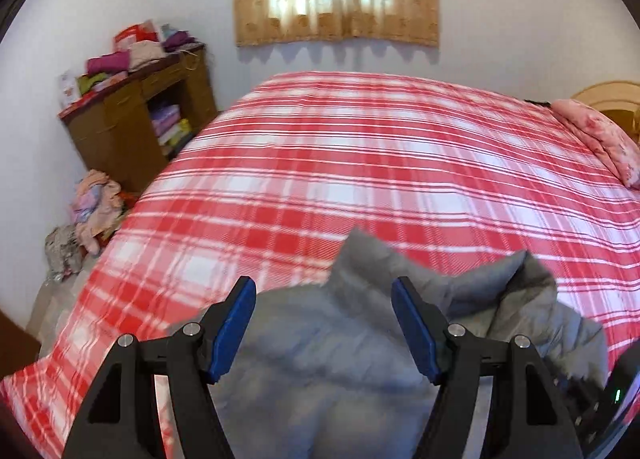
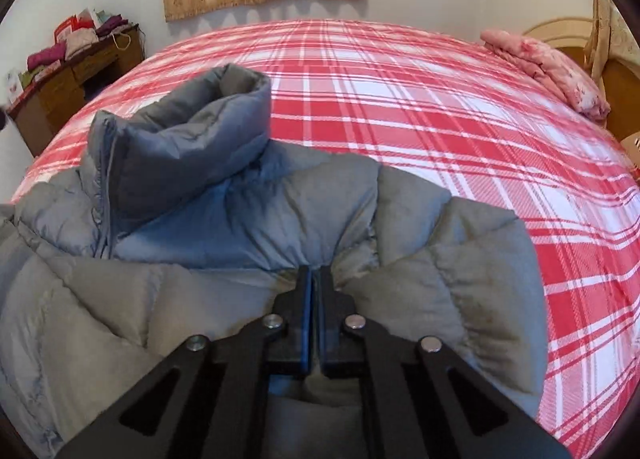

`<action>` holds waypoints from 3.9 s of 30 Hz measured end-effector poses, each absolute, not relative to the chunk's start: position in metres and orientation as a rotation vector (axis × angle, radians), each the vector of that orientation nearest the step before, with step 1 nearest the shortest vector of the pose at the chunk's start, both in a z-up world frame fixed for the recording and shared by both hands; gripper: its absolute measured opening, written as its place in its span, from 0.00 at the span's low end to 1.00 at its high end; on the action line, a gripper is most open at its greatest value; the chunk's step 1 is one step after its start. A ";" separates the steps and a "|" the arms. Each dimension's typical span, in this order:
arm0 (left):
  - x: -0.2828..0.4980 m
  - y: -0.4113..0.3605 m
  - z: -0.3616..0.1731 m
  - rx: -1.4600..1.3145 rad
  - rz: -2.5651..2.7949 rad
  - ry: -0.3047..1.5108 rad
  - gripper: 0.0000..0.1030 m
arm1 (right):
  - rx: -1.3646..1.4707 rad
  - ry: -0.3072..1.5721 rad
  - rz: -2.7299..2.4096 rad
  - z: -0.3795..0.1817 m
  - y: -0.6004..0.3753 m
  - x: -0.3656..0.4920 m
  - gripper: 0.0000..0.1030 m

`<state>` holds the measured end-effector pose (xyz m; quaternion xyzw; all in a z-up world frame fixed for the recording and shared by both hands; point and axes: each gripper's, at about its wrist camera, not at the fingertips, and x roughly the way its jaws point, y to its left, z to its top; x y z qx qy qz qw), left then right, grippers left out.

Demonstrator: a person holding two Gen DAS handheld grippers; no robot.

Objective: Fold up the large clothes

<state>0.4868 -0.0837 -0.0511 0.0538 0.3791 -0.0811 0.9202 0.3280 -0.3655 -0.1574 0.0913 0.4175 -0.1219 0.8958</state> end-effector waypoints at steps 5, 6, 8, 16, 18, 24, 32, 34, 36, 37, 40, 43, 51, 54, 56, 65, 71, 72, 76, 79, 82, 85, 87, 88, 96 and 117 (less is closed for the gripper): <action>0.515 -0.126 -0.061 0.154 -0.184 0.814 0.69 | 0.364 0.758 -0.162 -0.149 -0.384 0.314 0.51; 0.519 -0.132 -0.063 0.152 -0.194 0.828 0.69 | 0.395 0.738 -0.143 -0.145 -0.383 0.315 0.66; 0.518 -0.135 -0.063 0.135 -0.197 0.816 0.69 | 0.451 0.679 -0.114 -0.127 -0.386 0.318 0.93; 0.517 -0.119 -0.060 0.138 -0.177 0.803 0.69 | 0.507 0.908 -0.045 -0.118 -0.380 0.416 0.68; 0.517 -0.114 -0.058 0.141 -0.176 0.808 0.69 | 0.523 1.032 -0.024 -0.141 -0.374 0.419 0.16; 0.513 -0.105 -0.056 0.082 -0.205 0.829 0.69 | 0.328 0.899 -0.066 -0.160 -0.363 0.369 0.09; 0.519 -0.119 -0.074 0.100 -0.188 0.903 0.69 | 0.377 0.849 -0.044 -0.164 -0.375 0.365 0.09; 0.531 -0.121 -0.084 0.056 -0.190 0.961 0.69 | 0.375 0.845 -0.045 -0.164 -0.374 0.366 0.09; 0.539 -0.123 -0.094 0.031 -0.183 1.011 0.69 | 0.376 0.842 -0.043 -0.164 -0.372 0.364 0.09; 0.542 -0.124 -0.100 0.023 -0.173 1.036 0.69 | 0.381 0.841 -0.041 -0.164 -0.373 0.365 0.09; 0.526 -0.119 -0.107 0.040 -0.156 1.005 0.47 | 0.401 0.837 -0.031 -0.165 -0.375 0.362 0.09; 0.504 -0.106 -0.107 0.052 -0.182 0.983 0.12 | 0.413 0.836 -0.025 -0.166 -0.378 0.361 0.09; 0.465 -0.055 -0.136 0.003 -0.088 0.922 0.08 | 0.413 0.838 -0.026 -0.166 -0.378 0.361 0.09; 0.456 -0.030 -0.174 -0.136 -0.076 0.897 0.08 | 0.396 0.840 -0.034 -0.166 -0.375 0.362 0.09; 0.450 -0.032 -0.177 -0.131 -0.066 0.848 0.08 | 0.378 0.844 -0.042 -0.165 -0.373 0.362 0.10; 0.451 -0.019 -0.180 -0.220 -0.095 0.833 0.09 | 0.396 0.669 -0.174 -0.103 -0.381 0.313 0.35; 0.451 -0.021 -0.179 -0.228 -0.100 0.833 0.09 | 0.332 0.757 -0.149 -0.089 -0.349 0.391 0.35; 0.451 -0.019 -0.179 -0.233 -0.103 0.833 0.09 | 0.319 0.806 -0.156 -0.105 -0.344 0.400 0.35; 0.450 -0.015 -0.179 -0.268 -0.149 0.842 0.09 | 0.219 0.849 -0.156 -0.157 -0.330 0.397 0.35; 0.445 -0.017 -0.169 -0.181 -0.203 0.896 0.09 | 0.176 0.856 -0.176 -0.158 -0.325 0.397 0.35; 0.420 -0.014 -0.144 -0.054 -0.232 0.865 0.09 | 0.168 0.849 -0.180 -0.159 -0.326 0.396 0.35; 0.407 -0.002 -0.112 -0.096 -0.257 0.805 0.09 | 0.168 0.839 -0.181 -0.158 -0.325 0.393 0.35; 0.409 -0.005 -0.088 -0.137 -0.277 0.748 0.09 | 0.172 0.834 -0.179 -0.157 -0.324 0.394 0.35; 0.414 -0.012 -0.074 -0.148 -0.296 0.710 0.09 | 0.177 0.830 -0.177 -0.158 -0.324 0.394 0.35; 0.490 -0.082 -0.112 0.038 -0.250 0.822 0.09 | 0.219 0.815 -0.155 -0.158 -0.330 0.391 0.36; 0.483 -0.072 -0.174 0.093 -0.196 0.810 0.09 | 0.122 0.840 -0.185 -0.163 -0.317 0.400 0.41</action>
